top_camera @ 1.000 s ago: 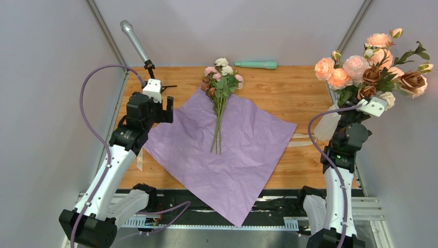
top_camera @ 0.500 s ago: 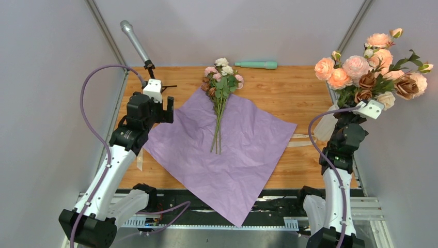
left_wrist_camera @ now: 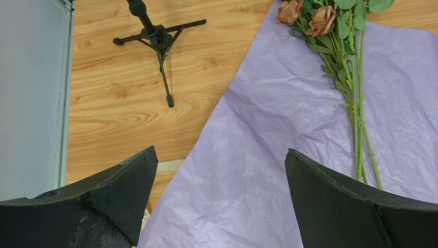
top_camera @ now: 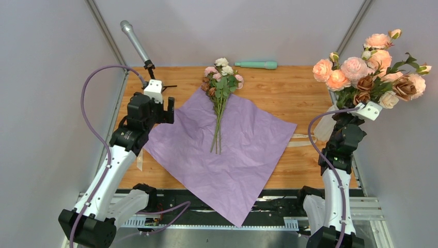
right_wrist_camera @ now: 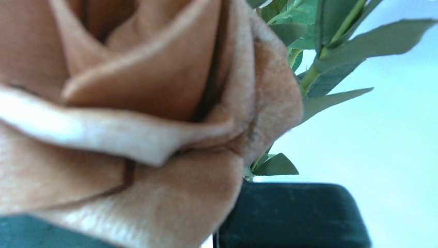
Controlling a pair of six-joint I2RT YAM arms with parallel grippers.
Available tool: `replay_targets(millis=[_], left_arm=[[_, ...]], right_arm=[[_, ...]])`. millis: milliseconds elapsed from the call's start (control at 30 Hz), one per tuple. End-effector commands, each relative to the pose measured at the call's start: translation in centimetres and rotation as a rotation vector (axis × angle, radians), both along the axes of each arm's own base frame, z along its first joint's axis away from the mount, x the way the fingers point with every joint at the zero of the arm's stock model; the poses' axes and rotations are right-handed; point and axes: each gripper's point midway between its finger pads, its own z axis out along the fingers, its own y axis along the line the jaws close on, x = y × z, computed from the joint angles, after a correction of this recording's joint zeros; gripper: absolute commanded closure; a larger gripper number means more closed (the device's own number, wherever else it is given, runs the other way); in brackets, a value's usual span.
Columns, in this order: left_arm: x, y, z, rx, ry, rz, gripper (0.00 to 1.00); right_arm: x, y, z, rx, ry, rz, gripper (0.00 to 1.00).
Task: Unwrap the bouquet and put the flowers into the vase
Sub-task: Insert the fake flower into the vase.
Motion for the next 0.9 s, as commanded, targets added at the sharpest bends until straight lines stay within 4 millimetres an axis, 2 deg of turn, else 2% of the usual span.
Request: replay_targets(millis=[0,200,367,567,867], left_arm=[[0.19,-0.3,1.18,-0.002,-0.051,-0.016,0.0],[0.19,-0.31,1.13,-0.002,-0.05,-0.016,0.0],[0.21,-0.36,1.1,-0.002,-0.05,-0.018,0.0],[0.2,-0.44,1.09,-0.002,-0.049,-0.02,0.0],[0.21,-0.5,1.06,-0.002,-0.049,-0.022,0.0]], right_arm=[[-0.05,-0.21,-0.88,0.025,0.017,-0.008,0.98],[-0.09,-0.22,-0.95,0.026,0.017,-0.01,0.88],[-0.17,-0.26,-1.05,0.029,0.018,-0.013,0.71],[-0.18,-0.29,-1.14,0.032,0.02,-0.016,0.64],[-0.29,0.04,-1.56,0.039,0.023,0.0,0.45]])
